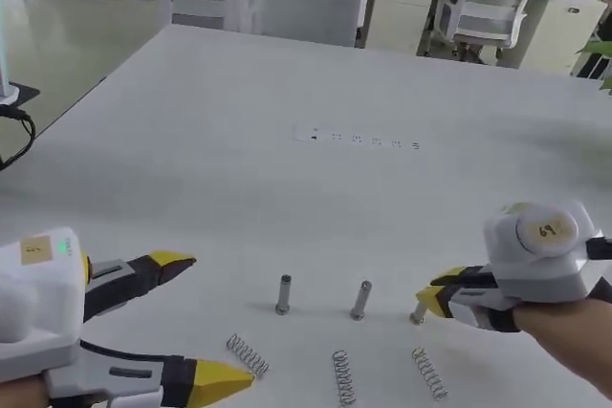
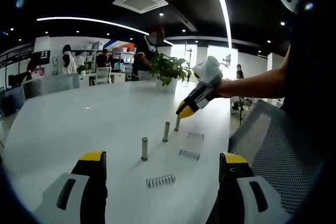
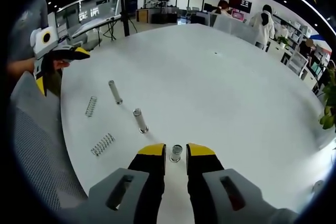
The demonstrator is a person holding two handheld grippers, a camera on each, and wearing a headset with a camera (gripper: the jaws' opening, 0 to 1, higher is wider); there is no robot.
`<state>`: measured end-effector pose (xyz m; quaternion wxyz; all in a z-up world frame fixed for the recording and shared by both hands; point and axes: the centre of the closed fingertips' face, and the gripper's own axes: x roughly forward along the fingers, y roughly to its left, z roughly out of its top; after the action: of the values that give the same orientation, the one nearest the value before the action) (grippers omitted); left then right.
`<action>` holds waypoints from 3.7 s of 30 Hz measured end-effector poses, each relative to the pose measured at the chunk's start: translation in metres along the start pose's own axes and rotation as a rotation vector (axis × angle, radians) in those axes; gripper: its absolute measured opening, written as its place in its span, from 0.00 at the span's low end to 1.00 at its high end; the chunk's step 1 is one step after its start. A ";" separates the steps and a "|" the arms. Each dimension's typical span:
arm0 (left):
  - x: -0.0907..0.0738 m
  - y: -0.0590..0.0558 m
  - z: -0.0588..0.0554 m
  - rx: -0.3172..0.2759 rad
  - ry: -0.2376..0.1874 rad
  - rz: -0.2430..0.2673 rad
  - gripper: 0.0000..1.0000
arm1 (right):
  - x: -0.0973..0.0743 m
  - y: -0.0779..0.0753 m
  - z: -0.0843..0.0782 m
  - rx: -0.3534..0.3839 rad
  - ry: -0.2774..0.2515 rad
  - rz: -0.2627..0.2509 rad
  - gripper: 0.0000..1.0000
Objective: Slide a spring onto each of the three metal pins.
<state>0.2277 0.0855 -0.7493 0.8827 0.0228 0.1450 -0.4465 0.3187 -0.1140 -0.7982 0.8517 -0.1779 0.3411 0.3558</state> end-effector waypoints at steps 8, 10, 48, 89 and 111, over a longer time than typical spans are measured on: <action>0.000 0.002 0.000 -0.002 -0.001 0.002 0.86 | -0.009 -0.004 0.005 0.008 -0.023 -0.019 0.14; 0.001 0.002 0.001 -0.002 -0.003 0.001 0.86 | -0.013 -0.004 0.009 0.011 -0.040 -0.023 0.14; 0.001 -0.009 0.003 0.014 0.001 -0.023 0.86 | -0.050 0.021 -0.033 0.062 -0.043 -0.051 0.15; 0.000 -0.010 -0.006 -0.001 -0.005 -0.028 0.85 | -0.017 0.053 -0.078 0.059 0.266 0.024 0.17; 0.002 -0.008 -0.011 -0.015 0.002 -0.031 0.83 | -0.010 0.052 -0.086 0.108 0.344 0.009 0.12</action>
<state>0.2203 0.0811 -0.7594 0.8757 0.0145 0.1498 -0.4588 0.2367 -0.1303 -0.8547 0.7874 -0.1885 0.5013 0.3051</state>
